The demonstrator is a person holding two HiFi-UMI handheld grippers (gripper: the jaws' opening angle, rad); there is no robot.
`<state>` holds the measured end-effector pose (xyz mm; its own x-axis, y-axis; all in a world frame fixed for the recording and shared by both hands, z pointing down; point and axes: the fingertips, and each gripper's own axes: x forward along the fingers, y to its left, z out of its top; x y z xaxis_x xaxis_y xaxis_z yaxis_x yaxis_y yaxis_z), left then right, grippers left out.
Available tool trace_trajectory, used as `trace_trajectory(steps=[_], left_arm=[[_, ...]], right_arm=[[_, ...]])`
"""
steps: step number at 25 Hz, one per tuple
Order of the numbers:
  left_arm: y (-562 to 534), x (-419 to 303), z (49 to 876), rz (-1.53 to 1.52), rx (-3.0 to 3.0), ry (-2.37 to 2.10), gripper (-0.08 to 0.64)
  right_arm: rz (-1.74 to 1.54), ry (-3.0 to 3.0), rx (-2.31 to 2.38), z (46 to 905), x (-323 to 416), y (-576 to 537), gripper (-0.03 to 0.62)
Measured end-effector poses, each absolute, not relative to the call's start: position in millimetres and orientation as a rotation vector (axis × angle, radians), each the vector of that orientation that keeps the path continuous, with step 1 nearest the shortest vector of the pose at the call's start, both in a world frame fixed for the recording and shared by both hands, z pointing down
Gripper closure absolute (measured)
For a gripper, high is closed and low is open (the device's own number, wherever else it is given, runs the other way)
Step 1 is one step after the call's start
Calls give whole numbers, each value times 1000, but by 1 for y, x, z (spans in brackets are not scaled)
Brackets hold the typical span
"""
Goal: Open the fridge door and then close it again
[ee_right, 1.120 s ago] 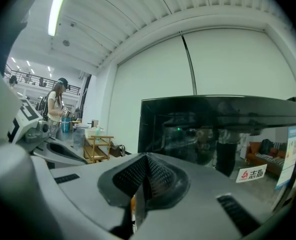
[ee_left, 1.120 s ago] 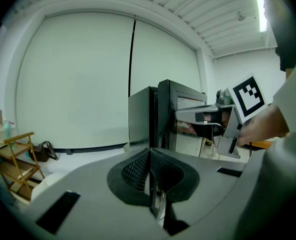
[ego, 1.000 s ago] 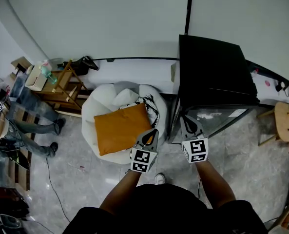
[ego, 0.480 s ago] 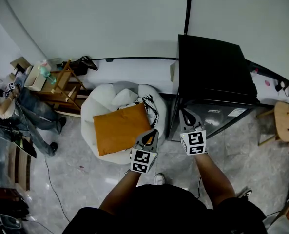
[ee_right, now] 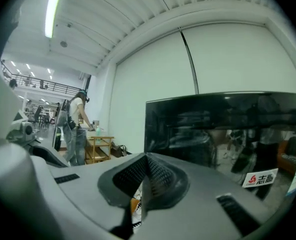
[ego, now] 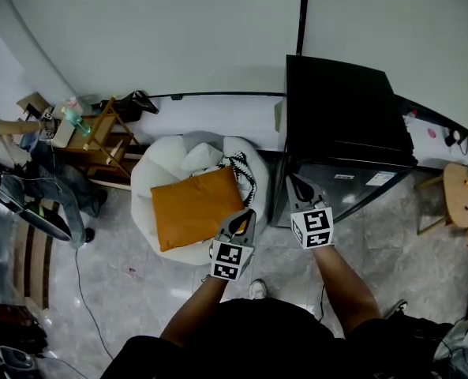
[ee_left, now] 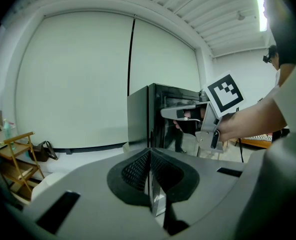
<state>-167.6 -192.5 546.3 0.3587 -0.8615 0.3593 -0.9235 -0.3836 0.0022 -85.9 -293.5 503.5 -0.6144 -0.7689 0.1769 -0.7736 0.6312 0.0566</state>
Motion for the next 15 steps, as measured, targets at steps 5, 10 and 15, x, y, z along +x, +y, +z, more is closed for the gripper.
trace_trajectory(steps=[5,10,15], left_arm=[[-185,-165,539,441,2411,-1622,538],[-176,-153,527,406,2434,-1611,538],[-162,-129,520,378,2459,-1587,538]], right_arm=[[25,-2682,1205,497,-81,-264,581],[48,-2683,1257,482,-55,-238,581],[45,-2661,1293,477,-22,-206,581]])
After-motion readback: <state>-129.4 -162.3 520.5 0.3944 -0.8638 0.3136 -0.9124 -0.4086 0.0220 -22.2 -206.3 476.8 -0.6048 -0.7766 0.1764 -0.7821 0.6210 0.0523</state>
